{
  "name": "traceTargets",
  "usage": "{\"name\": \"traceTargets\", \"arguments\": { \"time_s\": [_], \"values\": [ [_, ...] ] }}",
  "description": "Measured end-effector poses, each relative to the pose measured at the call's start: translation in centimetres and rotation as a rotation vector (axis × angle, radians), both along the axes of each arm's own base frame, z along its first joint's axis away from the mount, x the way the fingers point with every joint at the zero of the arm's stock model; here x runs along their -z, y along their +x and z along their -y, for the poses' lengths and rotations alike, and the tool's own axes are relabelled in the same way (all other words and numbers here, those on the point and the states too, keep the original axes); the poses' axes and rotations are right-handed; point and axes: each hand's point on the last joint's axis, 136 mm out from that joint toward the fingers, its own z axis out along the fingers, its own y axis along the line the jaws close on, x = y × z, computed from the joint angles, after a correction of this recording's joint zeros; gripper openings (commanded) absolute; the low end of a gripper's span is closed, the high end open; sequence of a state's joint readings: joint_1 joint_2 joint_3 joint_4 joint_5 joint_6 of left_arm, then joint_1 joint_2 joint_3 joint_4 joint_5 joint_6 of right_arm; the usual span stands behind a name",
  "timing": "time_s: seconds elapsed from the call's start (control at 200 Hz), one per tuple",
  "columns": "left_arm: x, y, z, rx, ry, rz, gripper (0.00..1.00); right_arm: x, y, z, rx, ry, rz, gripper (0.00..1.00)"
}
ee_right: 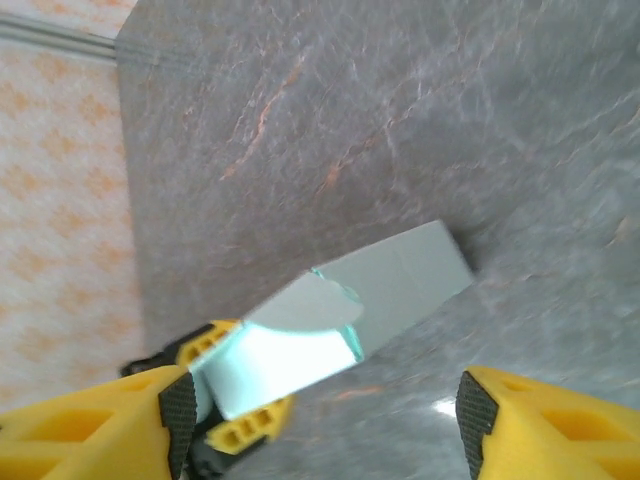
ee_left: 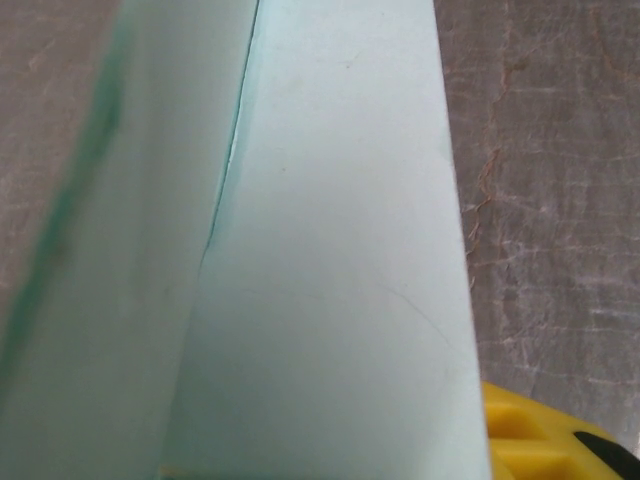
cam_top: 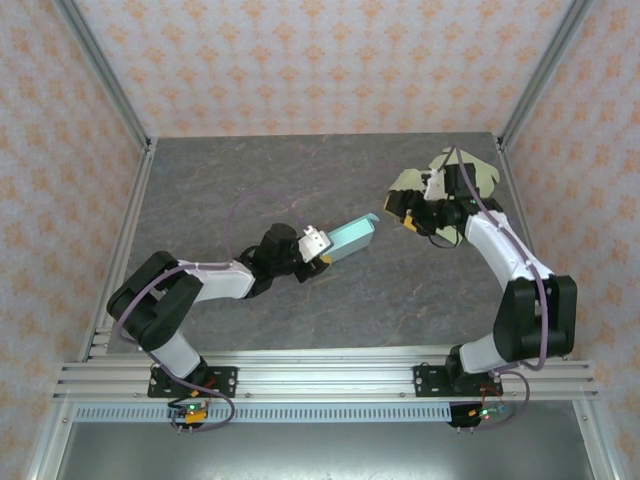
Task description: Fold the paper box
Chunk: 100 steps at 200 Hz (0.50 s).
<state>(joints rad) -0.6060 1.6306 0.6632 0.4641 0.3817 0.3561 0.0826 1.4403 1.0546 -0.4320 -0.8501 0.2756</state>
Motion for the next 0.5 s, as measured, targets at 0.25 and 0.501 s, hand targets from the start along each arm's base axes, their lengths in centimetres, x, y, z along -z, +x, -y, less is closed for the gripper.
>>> {"name": "traceTargets", "arguments": {
  "time_s": [0.25,0.501],
  "values": [
    [0.2,0.5,-0.3,0.003,-0.011,-0.036,0.40,1.4,0.6,-1.9,-0.242,-0.248,0.267,0.61],
    [0.3,0.5,0.1,0.031,-0.029,-0.079,0.42,2.7,2.2,-5.1,-0.437,-0.363,0.378,0.35]
  ]
}}
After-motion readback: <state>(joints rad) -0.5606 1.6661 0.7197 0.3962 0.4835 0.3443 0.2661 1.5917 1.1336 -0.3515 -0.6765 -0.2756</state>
